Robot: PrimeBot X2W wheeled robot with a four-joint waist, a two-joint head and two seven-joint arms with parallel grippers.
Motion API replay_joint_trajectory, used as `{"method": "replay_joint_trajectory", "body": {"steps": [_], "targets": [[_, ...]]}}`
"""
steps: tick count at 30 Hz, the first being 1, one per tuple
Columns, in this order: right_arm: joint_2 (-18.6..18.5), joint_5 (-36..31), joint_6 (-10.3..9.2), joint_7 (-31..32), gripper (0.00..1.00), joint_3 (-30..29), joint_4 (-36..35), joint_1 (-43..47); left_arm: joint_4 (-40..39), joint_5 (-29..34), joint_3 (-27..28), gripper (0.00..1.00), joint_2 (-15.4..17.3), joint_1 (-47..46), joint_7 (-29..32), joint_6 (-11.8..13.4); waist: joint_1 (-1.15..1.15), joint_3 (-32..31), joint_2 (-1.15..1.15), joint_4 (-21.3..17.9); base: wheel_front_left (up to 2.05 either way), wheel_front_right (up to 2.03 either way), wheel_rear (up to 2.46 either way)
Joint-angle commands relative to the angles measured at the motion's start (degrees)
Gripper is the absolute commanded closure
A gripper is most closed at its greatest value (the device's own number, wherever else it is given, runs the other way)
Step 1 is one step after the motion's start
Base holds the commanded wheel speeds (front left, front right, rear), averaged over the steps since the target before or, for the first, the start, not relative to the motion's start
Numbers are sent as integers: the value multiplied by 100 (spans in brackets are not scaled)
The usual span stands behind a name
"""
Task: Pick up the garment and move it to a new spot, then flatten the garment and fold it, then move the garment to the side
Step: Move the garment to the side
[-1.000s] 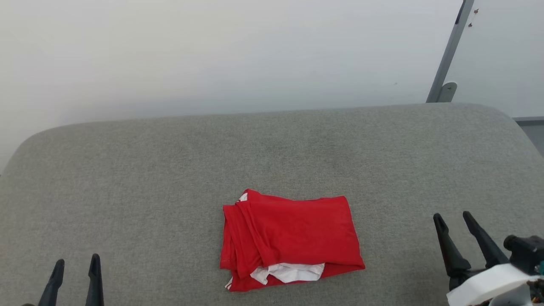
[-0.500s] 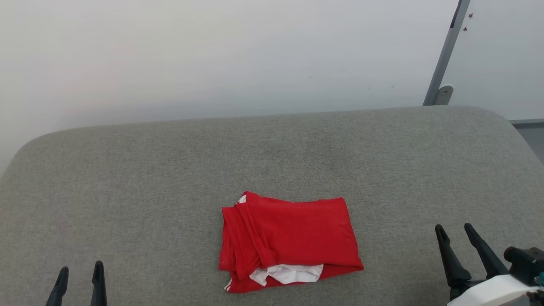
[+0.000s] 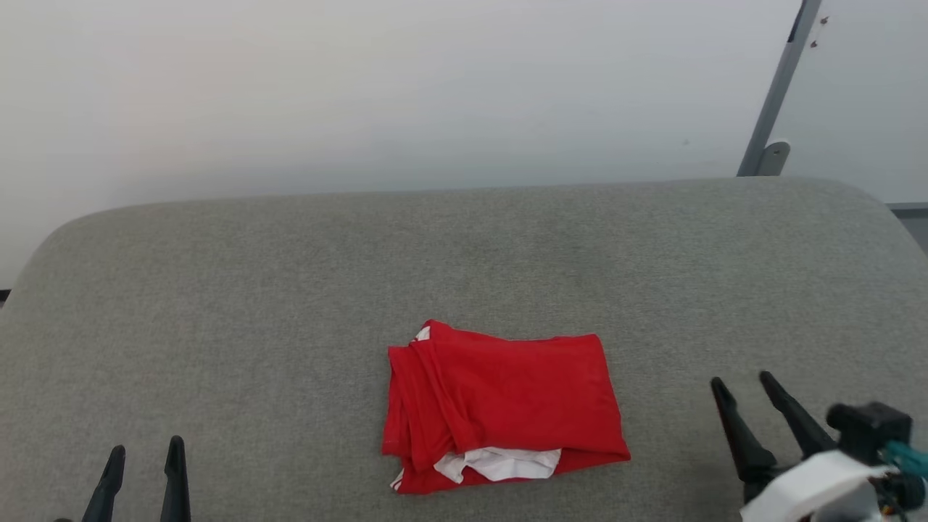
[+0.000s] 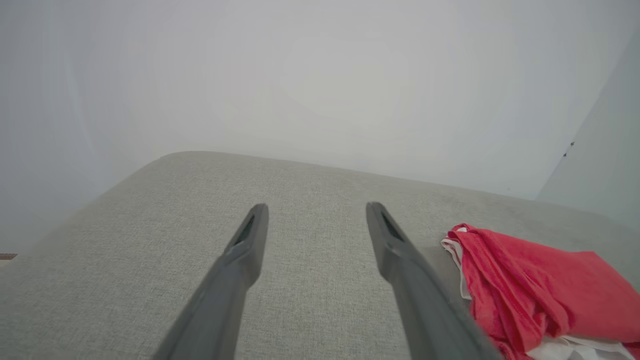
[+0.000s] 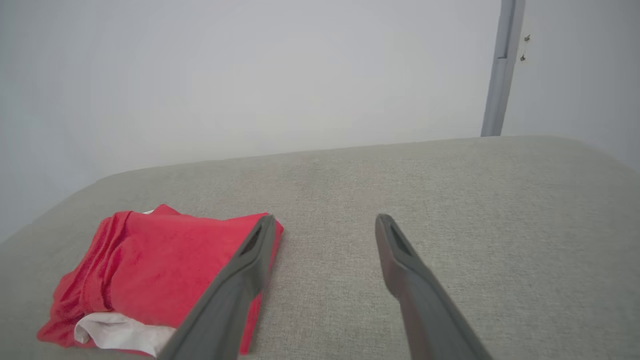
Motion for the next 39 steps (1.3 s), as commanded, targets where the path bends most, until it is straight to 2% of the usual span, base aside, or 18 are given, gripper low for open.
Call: {"method": "replay_joint_trajectory", "body": {"steps": [1,10,22,23,30,36,38,39], "targets": [[-11,105,0,126,0,65,34,-121,-22,7,-13,0,28,-90,-26,-19,0,32,0,45,0,0,0],[-286,604,0,1432,0,705,250,-920,-15,-45,-97,0,1,-250,-26,-19,0,233,0,393,0,0,0],[-584,1014,0,3591,0,1200,624,-1836,2,-100,-346,0,12,-650,-26,-19,0,827,0,920,0,0,0],[-584,1014,0,3591,0,1200,624,-1836,2,-100,-346,0,12,-650,-26,-19,0,827,0,920,0,0,0],[-572,1177,0,4788,0,1458,834,-2209,65,-166,-522,0,-5,-957,-26,-19,0,1182,0,1154,0,0,0],[-330,1327,1,5700,0,1773,1279,-2280,146,-207,-652,0,-8,-1176,-26,-19,0,1346,0,1276,0,0,0],[-305,1347,2,5828,0,1892,1288,-2309,163,-229,-681,0,-13,-1234,-26,-19,0,1380,0,1296,0,0,0],[-319,1334,4,5871,60,1979,1232,-2333,178,-235,-700,0,-15,-1252,-26,-19,0,1390,0,1303,0,0,0]]}}
